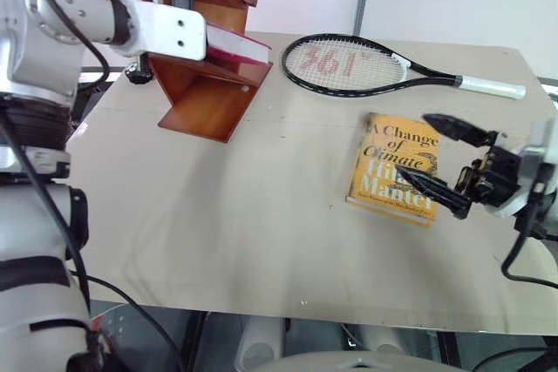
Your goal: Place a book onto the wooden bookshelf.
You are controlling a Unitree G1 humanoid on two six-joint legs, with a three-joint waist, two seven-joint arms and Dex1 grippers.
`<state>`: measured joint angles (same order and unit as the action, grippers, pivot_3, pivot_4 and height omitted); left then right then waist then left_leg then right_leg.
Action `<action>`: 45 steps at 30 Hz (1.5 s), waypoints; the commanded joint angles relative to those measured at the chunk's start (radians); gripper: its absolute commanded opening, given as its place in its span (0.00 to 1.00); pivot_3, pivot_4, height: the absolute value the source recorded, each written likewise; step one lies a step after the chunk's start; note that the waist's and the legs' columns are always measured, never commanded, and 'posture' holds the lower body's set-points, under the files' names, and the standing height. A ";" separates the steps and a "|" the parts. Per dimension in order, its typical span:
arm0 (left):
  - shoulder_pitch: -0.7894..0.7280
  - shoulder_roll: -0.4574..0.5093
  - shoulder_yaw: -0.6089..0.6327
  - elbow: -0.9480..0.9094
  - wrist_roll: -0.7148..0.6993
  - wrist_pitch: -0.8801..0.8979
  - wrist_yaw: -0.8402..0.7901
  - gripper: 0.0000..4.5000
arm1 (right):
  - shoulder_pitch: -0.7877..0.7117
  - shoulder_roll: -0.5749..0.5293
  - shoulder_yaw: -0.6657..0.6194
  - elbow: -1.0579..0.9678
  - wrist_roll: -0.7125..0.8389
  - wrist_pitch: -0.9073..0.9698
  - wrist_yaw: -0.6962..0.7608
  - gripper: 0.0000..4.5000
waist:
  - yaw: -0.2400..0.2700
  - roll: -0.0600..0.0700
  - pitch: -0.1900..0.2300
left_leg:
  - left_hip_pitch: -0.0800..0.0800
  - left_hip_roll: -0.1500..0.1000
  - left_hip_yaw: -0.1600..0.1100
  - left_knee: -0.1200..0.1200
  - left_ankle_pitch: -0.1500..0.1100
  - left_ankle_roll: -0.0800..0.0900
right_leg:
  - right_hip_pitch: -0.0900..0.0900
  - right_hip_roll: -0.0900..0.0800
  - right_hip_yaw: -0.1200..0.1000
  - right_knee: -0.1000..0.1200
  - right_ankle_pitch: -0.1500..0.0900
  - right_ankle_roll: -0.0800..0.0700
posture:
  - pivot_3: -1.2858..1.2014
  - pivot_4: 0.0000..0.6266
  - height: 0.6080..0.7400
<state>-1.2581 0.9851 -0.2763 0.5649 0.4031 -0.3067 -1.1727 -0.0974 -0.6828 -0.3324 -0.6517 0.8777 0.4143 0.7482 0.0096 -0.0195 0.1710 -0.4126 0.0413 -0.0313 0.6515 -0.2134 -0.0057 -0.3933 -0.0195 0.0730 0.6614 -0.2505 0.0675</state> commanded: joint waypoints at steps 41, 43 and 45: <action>0.827 -0.302 0.221 -1.003 -0.943 1.024 0.192 0.99 | 0.374 -0.053 -0.155 -0.089 -0.086 0.013 -0.024 1.00 | -0.028 -0.005 0.002 | -0.002 0.001 0.000 -0.002 0.000 0.000 | -0.002 0.001 0.002 -0.002 0.000 0.003 | 0.52 0.24 1.00; 0.864 -0.368 0.224 -0.980 -0.923 0.962 0.247 0.99 | 0.457 -0.025 -0.157 -0.107 -0.130 -0.004 -0.040 1.00 | -0.023 -0.004 0.002 | -0.003 0.001 0.001 -0.003 0.000 0.000 | -0.003 0.001 0.002 -0.003 0.001 0.002 | 0.52 0.24 1.00; 0.895 -0.398 0.235 -0.975 -0.925 0.949 0.272 0.99 | 0.519 0.008 -0.167 -0.115 -0.157 -0.019 -0.053 1.00 | -0.022 -0.004 0.002 | -0.003 0.001 0.001 -0.003 0.000 0.000 | -0.003 0.001 0.002 -0.003 0.001 0.002 | 0.52 0.24 1.00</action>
<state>-0.3718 0.5968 -0.0615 -0.3952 -0.5201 0.6785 -0.9269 0.3889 -0.6950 -0.4584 -0.7312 0.7456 0.4276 0.7112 -0.0124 -0.0238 0.1730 -0.4159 0.0421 -0.0299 0.6490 -0.2137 -0.0057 -0.3962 -0.0189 0.0752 0.6580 -0.2491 0.0688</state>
